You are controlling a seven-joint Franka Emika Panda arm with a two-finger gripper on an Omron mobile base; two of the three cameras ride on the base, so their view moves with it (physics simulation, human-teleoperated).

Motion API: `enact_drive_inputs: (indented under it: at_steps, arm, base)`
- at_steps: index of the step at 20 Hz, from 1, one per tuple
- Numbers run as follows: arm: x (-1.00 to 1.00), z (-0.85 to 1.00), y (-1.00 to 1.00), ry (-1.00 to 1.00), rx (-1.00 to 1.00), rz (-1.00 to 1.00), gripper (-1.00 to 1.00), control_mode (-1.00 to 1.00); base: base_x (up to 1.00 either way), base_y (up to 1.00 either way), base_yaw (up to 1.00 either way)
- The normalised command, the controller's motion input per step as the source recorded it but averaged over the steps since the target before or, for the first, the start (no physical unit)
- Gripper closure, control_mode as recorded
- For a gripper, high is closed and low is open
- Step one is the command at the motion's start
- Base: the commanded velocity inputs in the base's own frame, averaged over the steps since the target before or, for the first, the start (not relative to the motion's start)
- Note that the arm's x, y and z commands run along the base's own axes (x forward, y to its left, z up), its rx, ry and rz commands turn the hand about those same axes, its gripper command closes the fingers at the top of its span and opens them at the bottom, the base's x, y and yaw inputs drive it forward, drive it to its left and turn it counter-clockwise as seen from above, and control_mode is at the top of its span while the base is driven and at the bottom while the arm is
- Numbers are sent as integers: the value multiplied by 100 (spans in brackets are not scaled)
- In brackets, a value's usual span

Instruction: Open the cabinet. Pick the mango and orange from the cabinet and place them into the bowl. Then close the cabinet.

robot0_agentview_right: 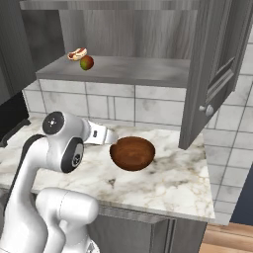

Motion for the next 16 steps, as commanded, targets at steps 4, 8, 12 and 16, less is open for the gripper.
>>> enact_drive_inputs:
  at_steps: [4,8,12,16]
  arm:
    - [42,-32,-44,0,0,0,100,-100]
    - [65,-16,-37,4,3,0,100,-100]
    - [72,-14,-38,10,8,0,100,-100]
    - [67,-1,-33,21,14,0,100,-100]
  base:
    - [0,0,0]
    - [0,0,0]
    - [0,0,0]
    - [0,0,0]
